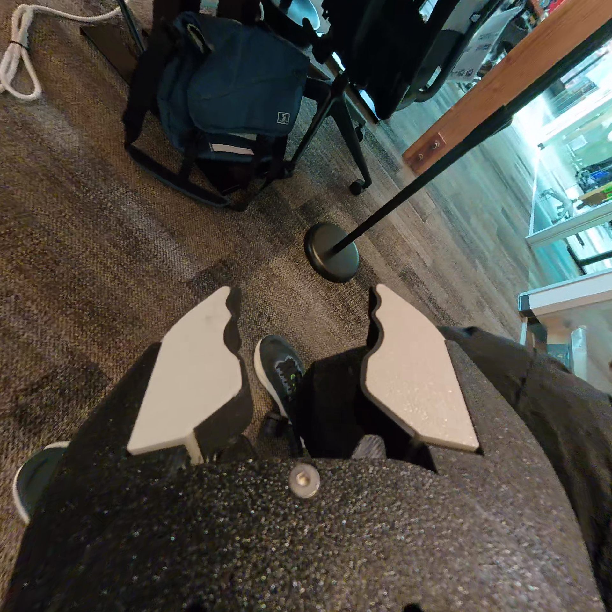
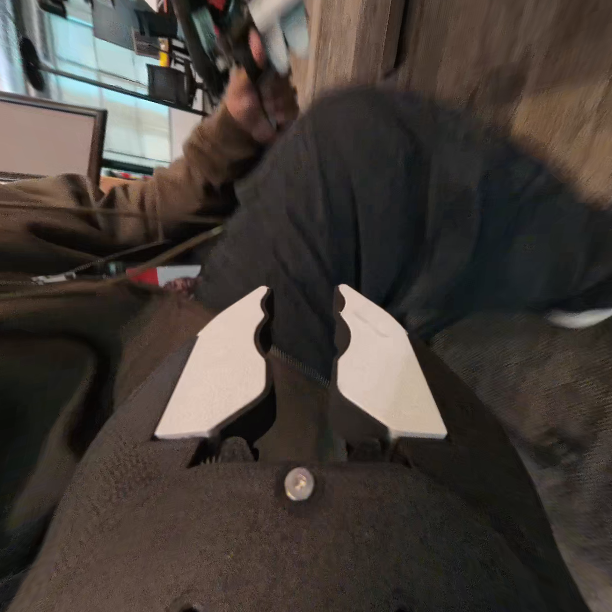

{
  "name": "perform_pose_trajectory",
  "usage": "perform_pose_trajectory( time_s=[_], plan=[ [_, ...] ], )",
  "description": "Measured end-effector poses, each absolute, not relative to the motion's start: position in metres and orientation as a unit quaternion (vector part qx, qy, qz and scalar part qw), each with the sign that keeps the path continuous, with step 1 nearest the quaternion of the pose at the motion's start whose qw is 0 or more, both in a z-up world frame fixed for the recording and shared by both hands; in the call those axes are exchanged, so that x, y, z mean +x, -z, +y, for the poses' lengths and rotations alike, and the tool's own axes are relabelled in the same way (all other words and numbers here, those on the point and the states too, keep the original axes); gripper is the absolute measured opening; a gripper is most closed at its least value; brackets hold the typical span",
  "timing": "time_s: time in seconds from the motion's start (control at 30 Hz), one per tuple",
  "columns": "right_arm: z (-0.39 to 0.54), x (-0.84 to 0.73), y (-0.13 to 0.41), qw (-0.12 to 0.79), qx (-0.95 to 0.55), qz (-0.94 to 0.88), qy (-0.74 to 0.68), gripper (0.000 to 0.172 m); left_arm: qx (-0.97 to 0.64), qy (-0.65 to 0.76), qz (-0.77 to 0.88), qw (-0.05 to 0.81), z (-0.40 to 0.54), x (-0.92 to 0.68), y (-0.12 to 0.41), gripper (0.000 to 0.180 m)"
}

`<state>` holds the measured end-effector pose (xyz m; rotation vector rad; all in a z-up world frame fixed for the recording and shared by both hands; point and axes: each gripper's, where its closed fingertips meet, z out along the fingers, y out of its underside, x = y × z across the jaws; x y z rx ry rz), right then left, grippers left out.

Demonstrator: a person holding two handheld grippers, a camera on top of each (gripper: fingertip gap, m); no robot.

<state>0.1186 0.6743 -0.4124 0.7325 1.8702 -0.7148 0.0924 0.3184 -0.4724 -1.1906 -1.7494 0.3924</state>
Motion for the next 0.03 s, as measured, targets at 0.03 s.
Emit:
perform_pose_trajectory(
  time_s=[0.03],
  plan=[
    [0.6884,0.1502,0.4287,0.519,0.325,0.745,0.264,0.039,-0.484,-0.164,-0.719,0.471,0.3148,0.1036,0.4699,0.075]
  ],
)
